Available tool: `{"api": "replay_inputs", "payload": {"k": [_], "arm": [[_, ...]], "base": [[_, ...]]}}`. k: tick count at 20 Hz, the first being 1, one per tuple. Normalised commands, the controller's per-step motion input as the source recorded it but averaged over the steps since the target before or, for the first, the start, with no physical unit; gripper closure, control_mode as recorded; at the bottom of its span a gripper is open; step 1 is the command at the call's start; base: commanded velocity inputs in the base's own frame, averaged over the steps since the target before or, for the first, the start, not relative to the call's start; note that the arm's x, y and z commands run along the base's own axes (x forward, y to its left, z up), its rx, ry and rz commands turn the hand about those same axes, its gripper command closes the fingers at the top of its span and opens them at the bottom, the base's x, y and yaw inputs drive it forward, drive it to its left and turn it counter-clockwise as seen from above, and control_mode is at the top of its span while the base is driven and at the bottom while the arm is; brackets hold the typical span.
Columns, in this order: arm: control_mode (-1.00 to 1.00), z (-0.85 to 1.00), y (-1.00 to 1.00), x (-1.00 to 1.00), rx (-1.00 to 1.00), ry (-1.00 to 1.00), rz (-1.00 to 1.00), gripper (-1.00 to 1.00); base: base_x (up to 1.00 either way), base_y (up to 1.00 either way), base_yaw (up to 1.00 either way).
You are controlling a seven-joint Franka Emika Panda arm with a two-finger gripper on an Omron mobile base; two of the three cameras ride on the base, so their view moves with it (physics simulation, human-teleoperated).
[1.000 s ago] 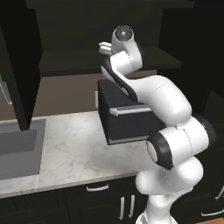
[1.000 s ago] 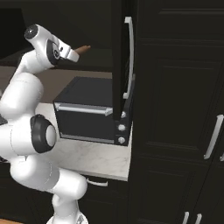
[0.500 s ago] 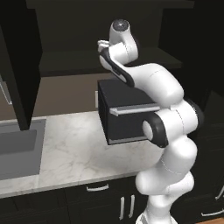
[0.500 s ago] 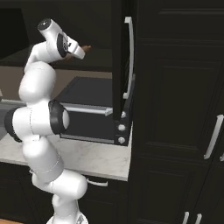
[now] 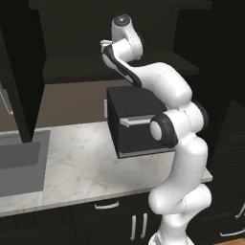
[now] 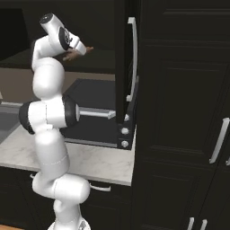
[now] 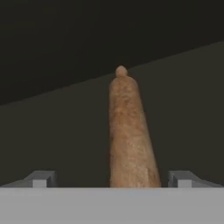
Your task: Open the cabinet, retrieve the rolling pin, and place it next to the meat on the cutting board to prepare for tenderizing.
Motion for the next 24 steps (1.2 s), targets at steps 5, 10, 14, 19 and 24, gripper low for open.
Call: {"api": "replay_inputs", "payload": {"k": [5,10,14,19,24], "arm": [[-1.00,-0.21,0.43,0.00,-0.04,-0.02,0.01,1.00],[-1.00,-0.45,0.06,-0.28,0.01,-0.08,0.00,1.00],[-1.00,-0.44,0.00,-0.48,0.05,-0.13,0.00,1.00],[-1.00,-0.23,0.00,-0.61,0.02,-0.13,0.00,1.00],[-1.00,0.08,0.03,-0.86,0.00,-0.19,-0.02,1.00]], "base": [[0.00,0.00,0.00],[0.00,0.00,0.00],[0.00,0.00,0.00],[0.00,0.00,0.00],[0.00,0.00,0.00]]}}
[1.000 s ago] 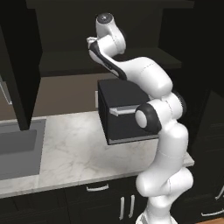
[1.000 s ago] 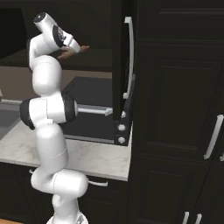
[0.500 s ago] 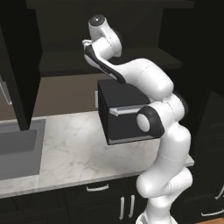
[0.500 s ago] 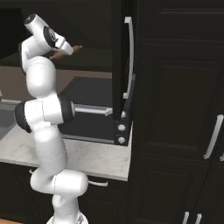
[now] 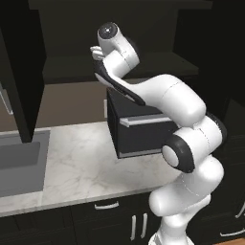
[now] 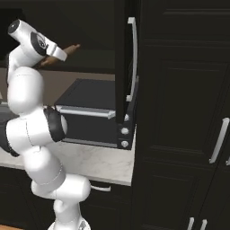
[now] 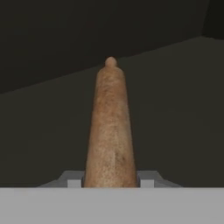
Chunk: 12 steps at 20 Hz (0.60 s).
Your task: Open the cabinet, retrieve the rolling pin, and place it next to the meat on the cutting board to prepare for tenderizing.
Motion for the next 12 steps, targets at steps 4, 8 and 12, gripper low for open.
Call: {"api": "replay_inputs", "payload": {"k": [4,8,12], "arm": [[-1.00,0.37,0.00,-0.61,0.00,-0.07,-0.02,1.00],[-1.00,0.52,0.00,-0.53,0.00,-0.02,0.00,1.00],[-1.00,0.64,0.00,-0.71,0.03,0.00,0.00,1.00]], "base": [[0.00,0.00,0.00],[0.00,0.00,0.00],[0.00,0.00,0.00]]}}
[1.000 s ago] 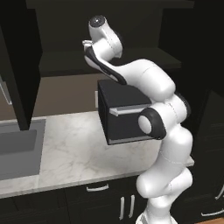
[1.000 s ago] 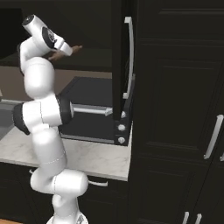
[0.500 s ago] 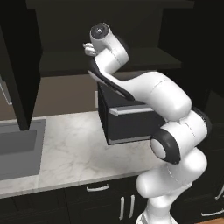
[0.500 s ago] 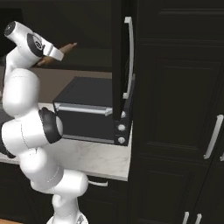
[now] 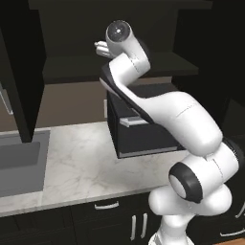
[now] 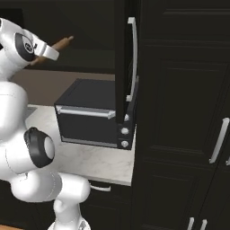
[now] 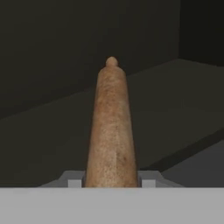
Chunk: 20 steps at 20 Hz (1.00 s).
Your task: Open the cabinet, retrieve the rolling pin, and place it next to the meat on the cutting board to prepare for tenderizing.
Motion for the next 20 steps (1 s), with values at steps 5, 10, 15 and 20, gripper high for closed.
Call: {"api": "replay_inputs", "payload": {"k": [5,10,15,20], "arm": [[-1.00,0.55,0.00,-0.82,0.05,0.00,-0.01,1.00],[-1.00,0.14,0.00,-0.99,0.03,0.00,-0.02,1.00],[-1.00,-0.02,0.00,-0.51,0.01,0.00,-0.08,1.00],[-1.00,-0.48,0.00,-0.18,0.00,-0.05,-0.03,1.00]], "base": [[0.00,0.00,0.00],[0.00,0.00,0.00],[0.00,0.00,0.00],[0.00,0.00,0.00]]}}
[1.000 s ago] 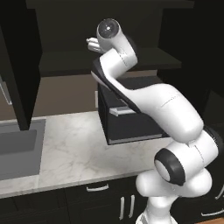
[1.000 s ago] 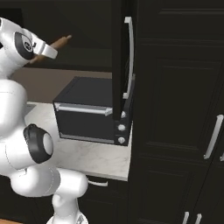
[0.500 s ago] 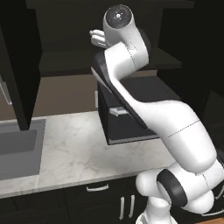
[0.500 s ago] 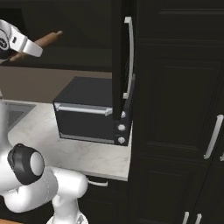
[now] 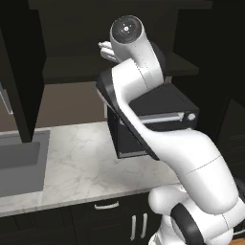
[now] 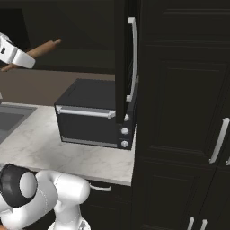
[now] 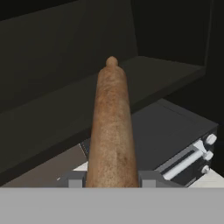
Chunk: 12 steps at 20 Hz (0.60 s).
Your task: Open the cabinet, retrieve the rolling pin, and place it next to the meat on the cutting board to prepare for tenderizing.
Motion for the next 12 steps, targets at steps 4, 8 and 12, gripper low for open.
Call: {"api": "replay_inputs", "payload": {"k": [4,8,12], "arm": [[-1.00,-0.54,0.00,-0.25,0.01,-0.16,0.00,1.00],[-1.00,-0.53,0.00,-0.32,0.04,-0.17,0.00,1.00],[-1.00,-0.27,0.00,-0.07,0.02,-0.04,0.00,1.00]], "base": [[0.00,0.00,0.00],[0.00,0.00,0.00],[0.00,0.00,0.00]]}}
